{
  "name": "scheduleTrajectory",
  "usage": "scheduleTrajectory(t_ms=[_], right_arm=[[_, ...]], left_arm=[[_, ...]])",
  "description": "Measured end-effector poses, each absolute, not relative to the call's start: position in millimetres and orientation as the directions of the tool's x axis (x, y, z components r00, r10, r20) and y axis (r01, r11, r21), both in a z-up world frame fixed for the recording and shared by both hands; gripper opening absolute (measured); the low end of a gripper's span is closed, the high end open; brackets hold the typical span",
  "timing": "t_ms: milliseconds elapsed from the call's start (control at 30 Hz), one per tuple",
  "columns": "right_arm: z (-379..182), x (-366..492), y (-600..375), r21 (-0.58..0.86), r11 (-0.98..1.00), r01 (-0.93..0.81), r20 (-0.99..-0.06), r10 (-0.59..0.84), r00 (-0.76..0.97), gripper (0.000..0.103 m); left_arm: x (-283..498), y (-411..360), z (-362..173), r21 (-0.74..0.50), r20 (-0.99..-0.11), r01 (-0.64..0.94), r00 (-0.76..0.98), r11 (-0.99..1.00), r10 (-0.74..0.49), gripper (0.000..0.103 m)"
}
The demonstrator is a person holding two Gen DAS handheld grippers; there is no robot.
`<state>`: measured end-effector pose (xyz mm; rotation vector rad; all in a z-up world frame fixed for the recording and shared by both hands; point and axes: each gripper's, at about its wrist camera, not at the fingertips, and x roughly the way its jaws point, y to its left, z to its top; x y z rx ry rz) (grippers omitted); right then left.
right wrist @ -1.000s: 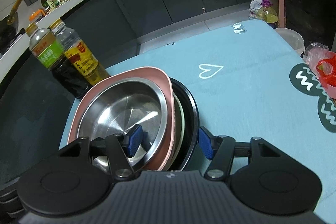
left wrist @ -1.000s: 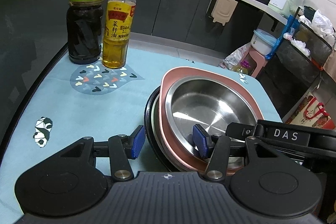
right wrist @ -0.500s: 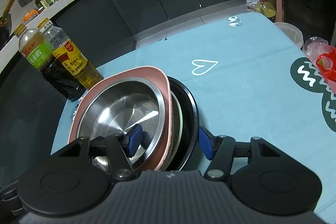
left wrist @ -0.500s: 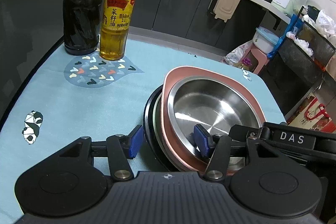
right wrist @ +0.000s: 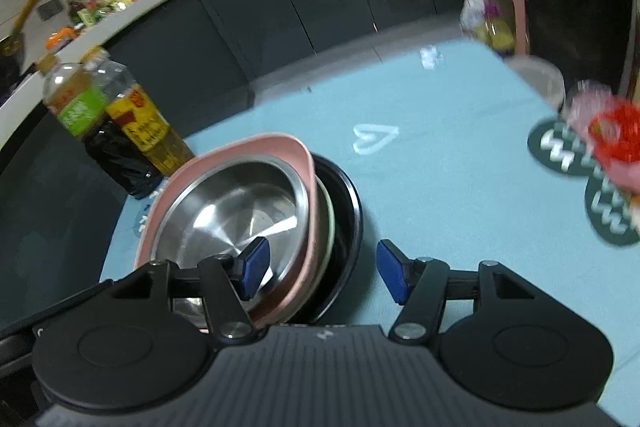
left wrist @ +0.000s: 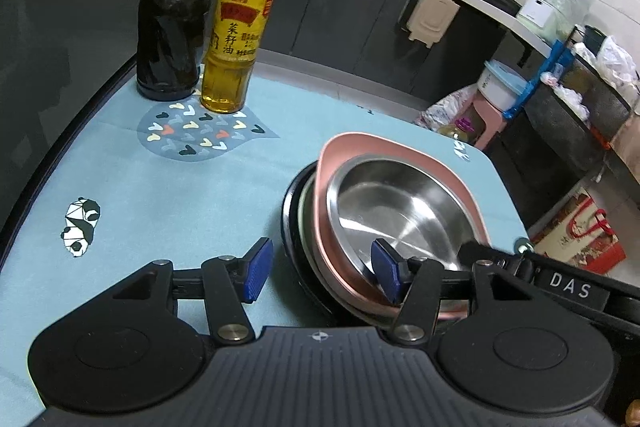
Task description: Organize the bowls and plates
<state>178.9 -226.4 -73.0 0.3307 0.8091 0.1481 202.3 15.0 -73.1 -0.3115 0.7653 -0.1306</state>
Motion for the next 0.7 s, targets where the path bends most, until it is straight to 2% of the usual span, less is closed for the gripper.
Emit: scheduleTrajectory(t_ms=[233, 433, 700], right_arm=[[-43, 144, -216, 0.239, 0.967, -0.088, -0.593, 0.217, 0.776, 0.062], [-37, 125, -208, 0.212, 0.973, -0.093, -0.577, 0.201, 0.792, 0.061], [-30, 101, -206, 0.205, 0.976, -0.069, -0.562, 0.175, 0.808, 0.061]], left_arm=[[171, 8, -52, -0.277, -0.617, 0.049, 0.757, 0.960, -0.217, 0.052], [143, -2, -38, -0.209, -0.573, 0.091, 0.796, 0.974, -0.198, 0.052], [113, -6, -33, -0.148, -0.567, 0.103, 0.806, 0.984, -0.170, 0.052]])
